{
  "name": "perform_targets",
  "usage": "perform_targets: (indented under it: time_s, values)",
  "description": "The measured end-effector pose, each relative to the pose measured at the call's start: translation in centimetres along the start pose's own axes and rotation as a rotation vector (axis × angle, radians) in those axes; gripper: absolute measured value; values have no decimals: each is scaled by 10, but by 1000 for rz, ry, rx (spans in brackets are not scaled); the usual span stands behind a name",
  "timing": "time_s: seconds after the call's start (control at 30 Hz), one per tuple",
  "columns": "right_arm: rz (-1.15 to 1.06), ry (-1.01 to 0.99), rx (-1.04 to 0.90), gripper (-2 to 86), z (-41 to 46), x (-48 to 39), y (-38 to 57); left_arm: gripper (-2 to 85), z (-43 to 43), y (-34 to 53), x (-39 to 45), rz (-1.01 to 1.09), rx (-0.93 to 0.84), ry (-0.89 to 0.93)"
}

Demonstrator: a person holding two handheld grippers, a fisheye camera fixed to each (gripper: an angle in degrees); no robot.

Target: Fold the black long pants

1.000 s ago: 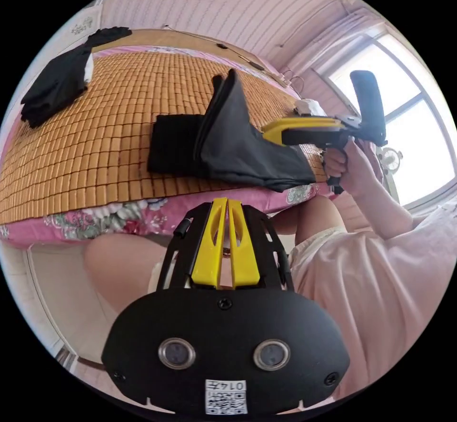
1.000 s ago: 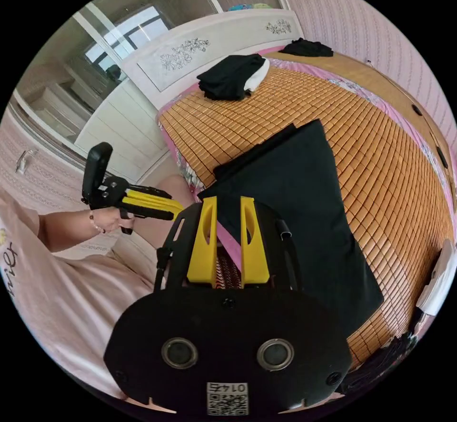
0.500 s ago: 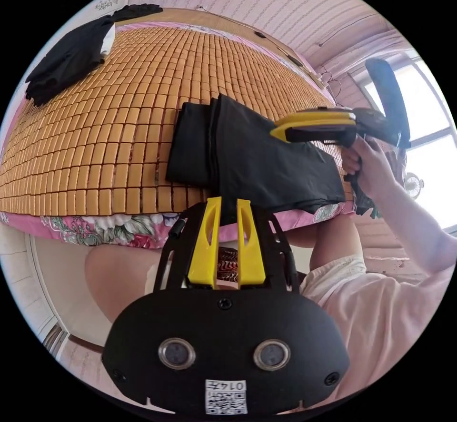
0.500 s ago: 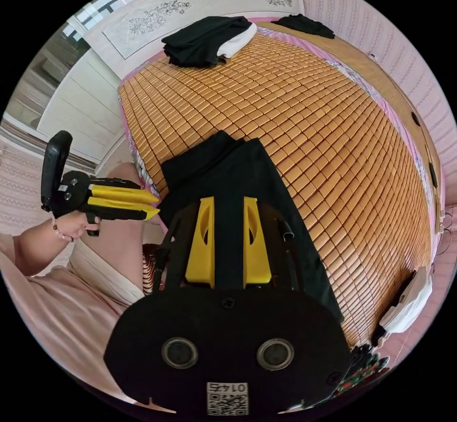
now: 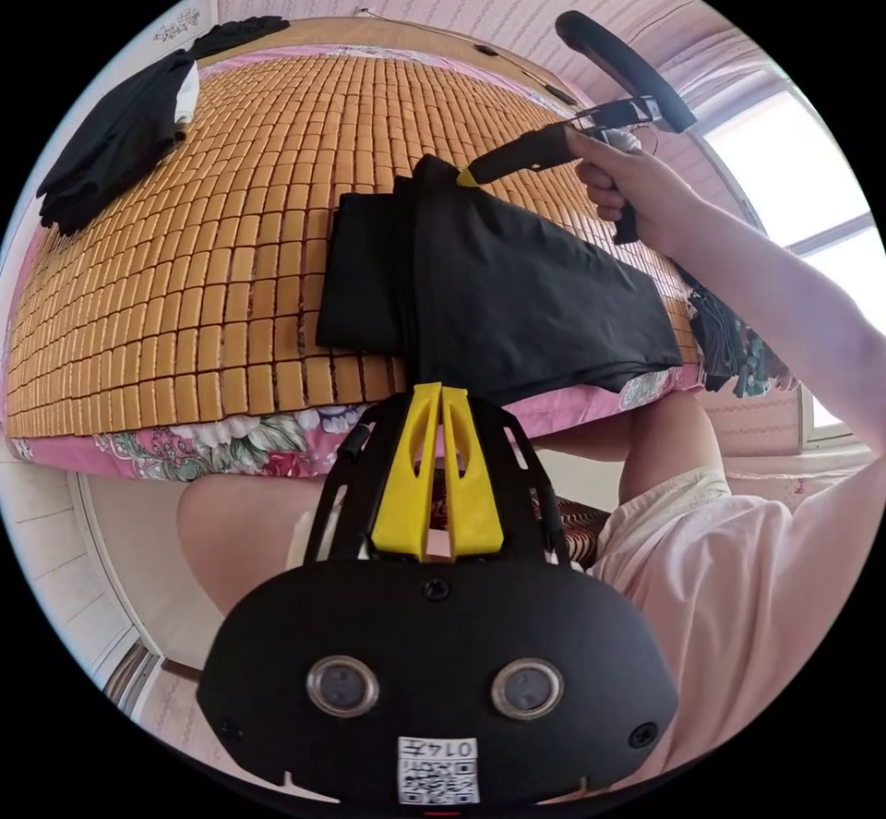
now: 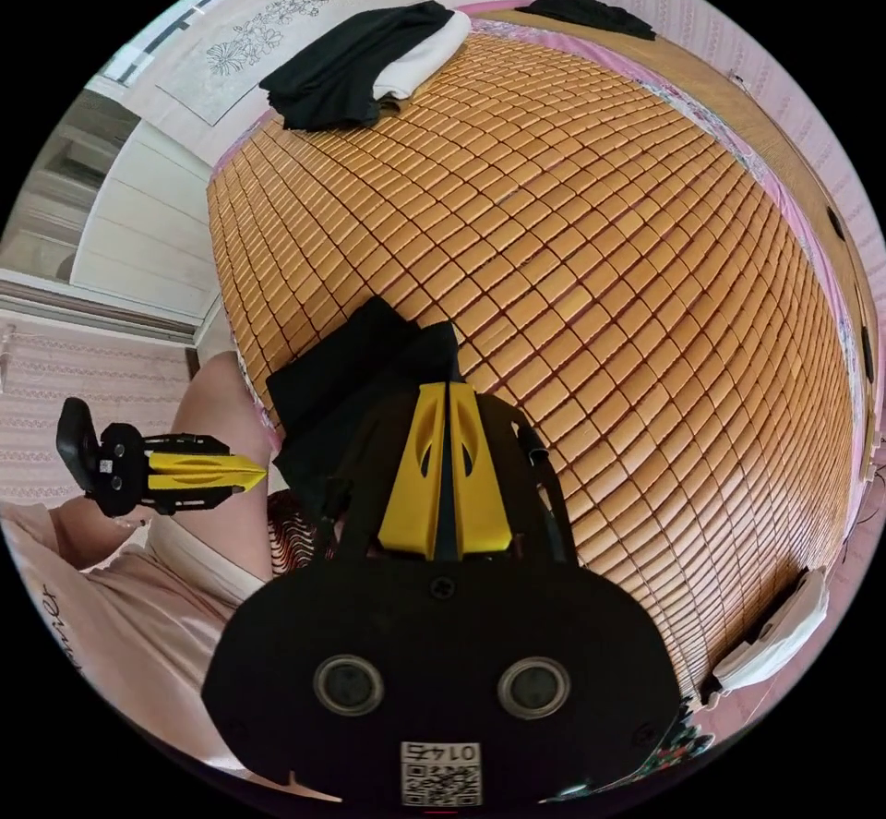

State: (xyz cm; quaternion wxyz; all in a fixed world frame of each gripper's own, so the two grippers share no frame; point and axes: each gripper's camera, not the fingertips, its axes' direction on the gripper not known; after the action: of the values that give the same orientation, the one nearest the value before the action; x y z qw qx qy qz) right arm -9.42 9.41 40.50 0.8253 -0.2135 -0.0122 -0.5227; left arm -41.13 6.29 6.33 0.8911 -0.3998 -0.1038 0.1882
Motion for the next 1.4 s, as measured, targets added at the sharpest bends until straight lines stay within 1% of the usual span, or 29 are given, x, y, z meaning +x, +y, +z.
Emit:
perform_targets:
  time_s: [0.03, 0.07, 0.13, 0.2, 0.27, 0.33, 0.37, 0.5, 0.63, 0.7, 0.73, 0.77, 0.83, 0.93, 1.0, 1.07, 1.1, 1.17, 1.27, 1.4]
  values:
    - [-34, -2, 9, 6, -5, -3, -1, 3, -2, 1, -2, -13, -1, -26]
    - [-62, -6, 21, 4, -10, -5, -3, 27, -3, 1, -3, -16, 0, -46]
    - [-99, -13, 36, 1, -17, -9, -6, 53, 0, 0, -5, -21, -19, -35]
    - [-126, -19, 47, 0, -23, -11, -9, 63, 6, -5, -5, -21, -47, -24]
    - [-149, -24, 57, -1, -30, -13, -13, 42, 17, -11, -3, -21, -92, -49]
    - [-158, -27, 63, -1, -36, -13, -16, 3, 15, -12, -1, -3, -79, -34]
    - [-161, -26, 70, -1, -41, -12, -18, -2, 7, -11, 3, 11, -52, -38]
    - [-174, -32, 98, -1, -55, -10, -32, -8, -21, -3, 20, 102, -40, -6]
    - [-176, -92, 25, 6, -38, -11, -73, -8, -26, 1, 28, 146, -87, -100]
    - [-154, -50, -23, 18, -20, -12, -89, -4, -15, -2, 22, 123, -151, -104]
    - [-137, -4, -58, 46, -9, -12, -97, 1, -8, -5, 16, 86, -184, -79]
    - [-125, 29, -89, 72, -3, -12, -103, 17, -7, -7, 13, 65, -182, -63]
    - [-128, 32, -74, 101, -4, -14, -108, 50, -13, -9, 13, 72, -183, -31]
    - [-147, 20, -53, 110, -5, -16, -111, 78, -20, -16, 11, 50, -148, -7]
    - [-141, 23, -113, 109, 6, -13, -116, 85, -13, -23, 10, 31, -156, -11]
    - [-146, -21, -192, 88, 20, -10, -118, 85, 4, -34, 14, 30, -227, 24]
    - [-146, -20, -184, 80, 19, -10, -118, 82, 8, -36, 16, 33, -241, 24]
    - [-157, -18, -121, 39, 7, -11, -110, 43, 9, -36, 28, 78, -230, -60]
    - [-200, -27, -62, 22, -14, -13, -94, 3, 1, -31, 39, 97, -192, -60]
    - [-253, -29, 7, 16, -49, -14, -75, -6, -40, -20, 55, 118, -85, -12]
